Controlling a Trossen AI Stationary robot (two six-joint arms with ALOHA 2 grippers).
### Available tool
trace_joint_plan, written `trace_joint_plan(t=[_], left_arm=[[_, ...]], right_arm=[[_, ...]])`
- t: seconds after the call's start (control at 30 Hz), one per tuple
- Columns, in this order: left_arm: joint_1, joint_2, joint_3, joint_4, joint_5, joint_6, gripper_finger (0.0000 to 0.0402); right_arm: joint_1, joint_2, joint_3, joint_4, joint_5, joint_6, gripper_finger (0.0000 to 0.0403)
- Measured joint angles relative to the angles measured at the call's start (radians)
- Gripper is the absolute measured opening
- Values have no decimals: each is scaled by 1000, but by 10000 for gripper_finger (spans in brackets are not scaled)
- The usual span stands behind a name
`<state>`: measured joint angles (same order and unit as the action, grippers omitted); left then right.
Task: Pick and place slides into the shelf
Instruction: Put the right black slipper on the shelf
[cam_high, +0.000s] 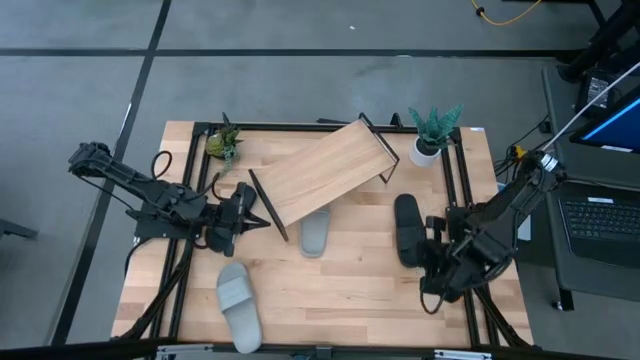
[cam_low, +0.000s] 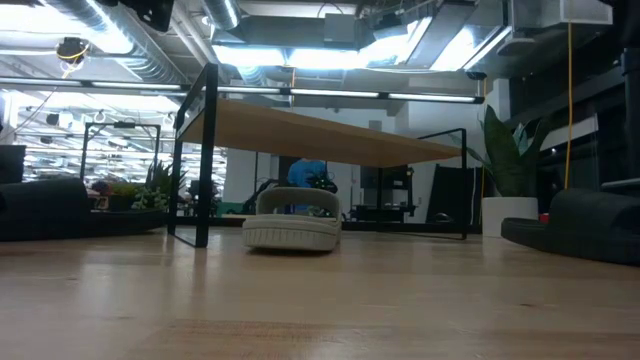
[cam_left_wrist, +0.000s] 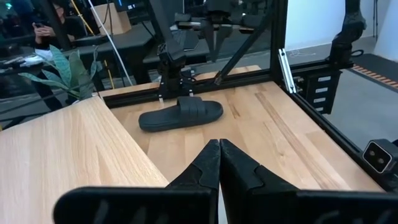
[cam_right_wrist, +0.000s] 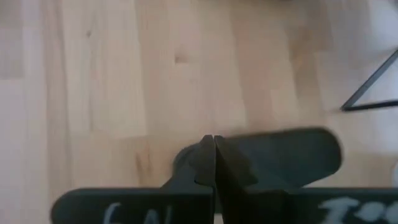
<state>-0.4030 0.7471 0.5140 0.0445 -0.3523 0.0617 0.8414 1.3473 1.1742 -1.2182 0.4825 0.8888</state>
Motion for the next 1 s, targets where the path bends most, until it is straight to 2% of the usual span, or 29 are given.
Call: trace_joint_plan(t=[0.27,0.43,0.73,1.0], left_arm=[[0,0,0,-8,1,0,0],[0,0,0,-8,1,1,0],[0,0,0,-8,2,2,0],[0,0,0,-7,2,3,0]], right_arm=[[94,102,17,-54,-10,224,1],[108,161,16,-151,-12,339,3],[108,261,16,-223,-12,342,13],[101,342,16,-221,-12,360,27]])
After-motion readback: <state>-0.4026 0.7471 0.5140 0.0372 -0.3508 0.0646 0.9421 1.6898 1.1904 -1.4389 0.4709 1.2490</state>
